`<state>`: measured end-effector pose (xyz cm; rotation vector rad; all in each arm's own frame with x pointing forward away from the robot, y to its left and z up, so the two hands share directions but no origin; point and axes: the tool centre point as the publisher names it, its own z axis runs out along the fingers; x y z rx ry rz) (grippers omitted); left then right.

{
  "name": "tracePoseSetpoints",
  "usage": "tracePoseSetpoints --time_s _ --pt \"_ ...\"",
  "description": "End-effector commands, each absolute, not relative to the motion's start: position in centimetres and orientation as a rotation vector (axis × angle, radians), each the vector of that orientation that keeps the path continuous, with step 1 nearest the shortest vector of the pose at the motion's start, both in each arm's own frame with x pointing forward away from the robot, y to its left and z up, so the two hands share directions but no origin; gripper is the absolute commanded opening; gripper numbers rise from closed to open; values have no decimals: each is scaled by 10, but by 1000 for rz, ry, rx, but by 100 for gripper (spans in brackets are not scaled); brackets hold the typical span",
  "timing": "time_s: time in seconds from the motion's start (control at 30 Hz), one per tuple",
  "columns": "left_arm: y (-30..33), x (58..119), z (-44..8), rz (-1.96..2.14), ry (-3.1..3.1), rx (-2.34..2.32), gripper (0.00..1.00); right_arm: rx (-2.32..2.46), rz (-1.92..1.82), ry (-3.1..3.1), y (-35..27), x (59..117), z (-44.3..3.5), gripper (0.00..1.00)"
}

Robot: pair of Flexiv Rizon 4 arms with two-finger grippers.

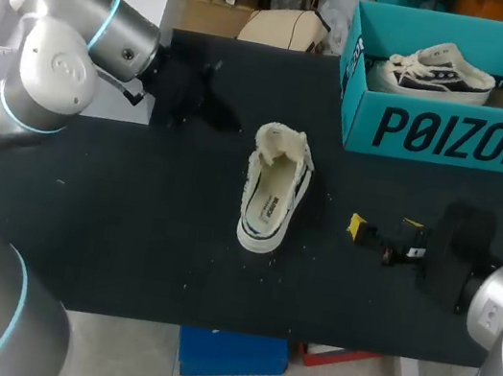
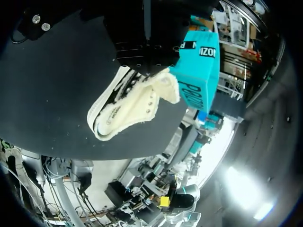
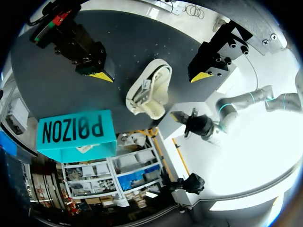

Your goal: Take the shoe out of the shoebox, open the shoe tongue, remove and reinsert the insole, then place the shoe into the shoebox

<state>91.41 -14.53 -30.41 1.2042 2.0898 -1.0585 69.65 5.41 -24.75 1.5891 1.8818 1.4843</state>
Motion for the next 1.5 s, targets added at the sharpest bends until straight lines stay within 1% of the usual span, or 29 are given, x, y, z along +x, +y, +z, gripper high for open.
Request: tracePoseSetpoints --time_s 0.03,0.37,0.67,0.83,1.07,1.5 --pt "-153 927 -306 -1057 2069 1178 0 1589 1484 1872 56 695 -249 100" --pt "-182 984 -303 -944 2115 1233 0 1589 1484 1872 56 695 -249 100" --pt "-212 1001 -319 -994 2128 1318 0 1589 1484 1872 56 695 -249 100" --pt "-233 991 -330 -1112 2095 1412 0 1589 1484 1872 56 695 -249 100" --pt "-254 953 -344 -1261 2053 1559 0 1589 1484 1872 56 695 -249 100" --pt "-235 923 -330 -1209 2038 1667 0 1589 1484 1872 56 695 -249 100"
